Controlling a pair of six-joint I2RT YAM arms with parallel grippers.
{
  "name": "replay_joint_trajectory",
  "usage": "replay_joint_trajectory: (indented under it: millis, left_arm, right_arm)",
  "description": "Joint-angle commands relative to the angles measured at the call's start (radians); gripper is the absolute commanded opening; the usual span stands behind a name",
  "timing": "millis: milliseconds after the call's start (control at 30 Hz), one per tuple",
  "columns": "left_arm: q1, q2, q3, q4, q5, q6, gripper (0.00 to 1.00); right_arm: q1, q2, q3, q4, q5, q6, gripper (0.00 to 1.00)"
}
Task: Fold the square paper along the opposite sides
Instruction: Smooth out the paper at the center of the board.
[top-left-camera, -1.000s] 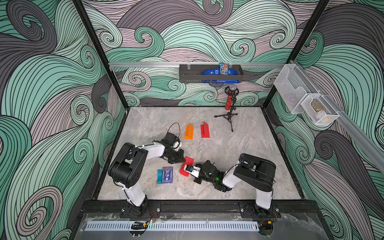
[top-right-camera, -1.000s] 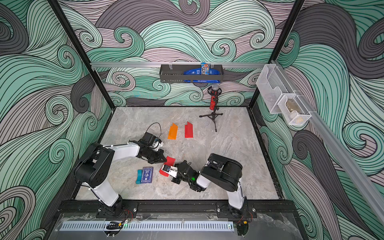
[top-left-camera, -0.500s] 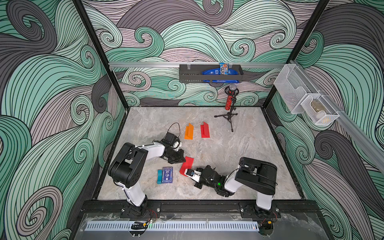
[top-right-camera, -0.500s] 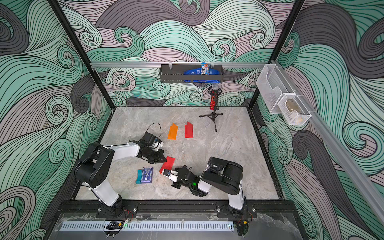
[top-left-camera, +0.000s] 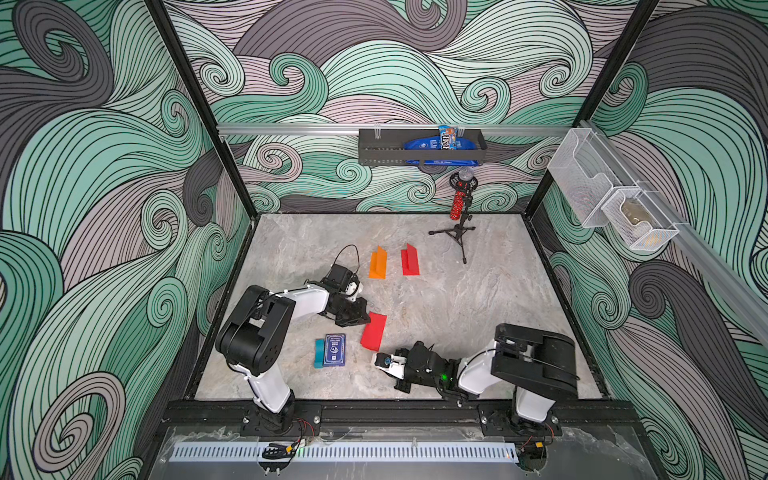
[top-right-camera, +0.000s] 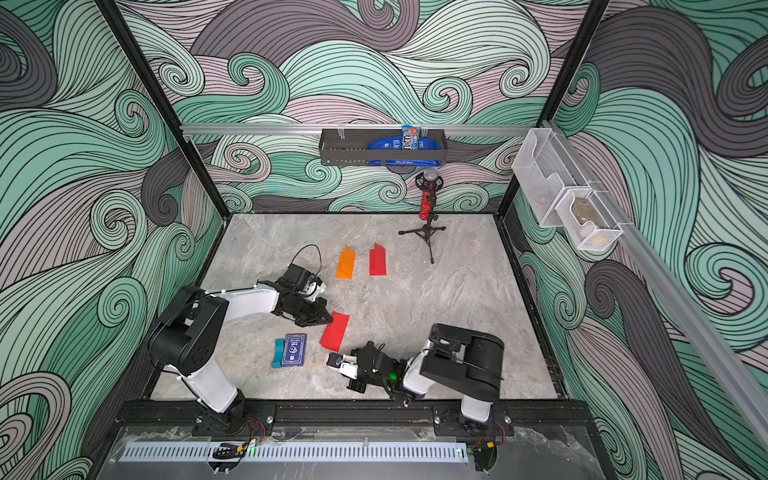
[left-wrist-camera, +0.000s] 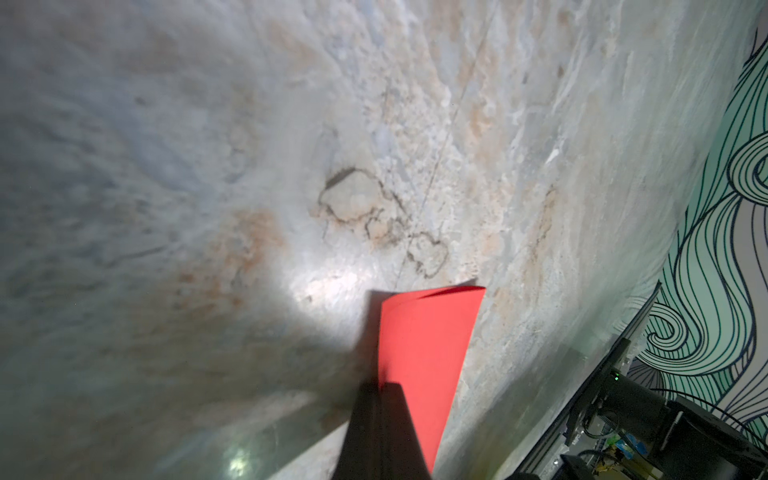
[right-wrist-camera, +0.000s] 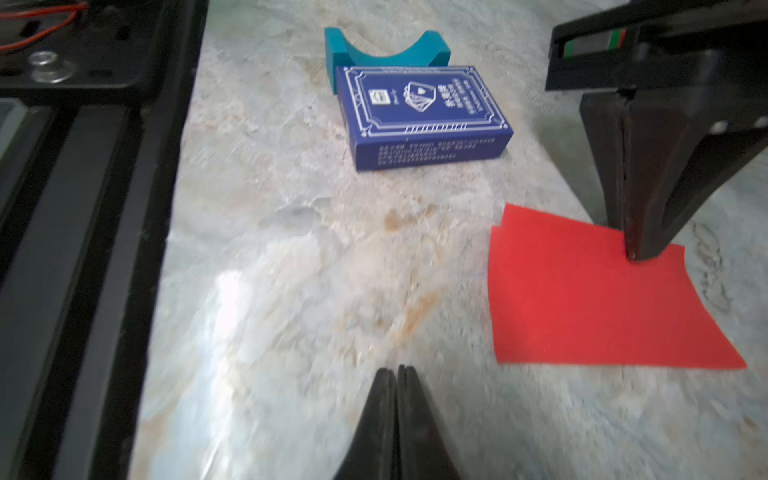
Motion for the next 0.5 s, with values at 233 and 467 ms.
replay_joint_trajectory:
  millis: [233,467]
  left_arm:
    - [0.012,0.009,-0.036,-0.065,-0.114,0.027,0.0]
    - [0.012,0.015,-0.033,-0.065,-0.106,0.024,0.0]
  right_arm:
    - [-0.265,0.041,0.201,-0.018,-0.133,-0.095,0.19]
    - [-0.291,0.246,0.324,-0.033,-0.034,-0.128,0.16]
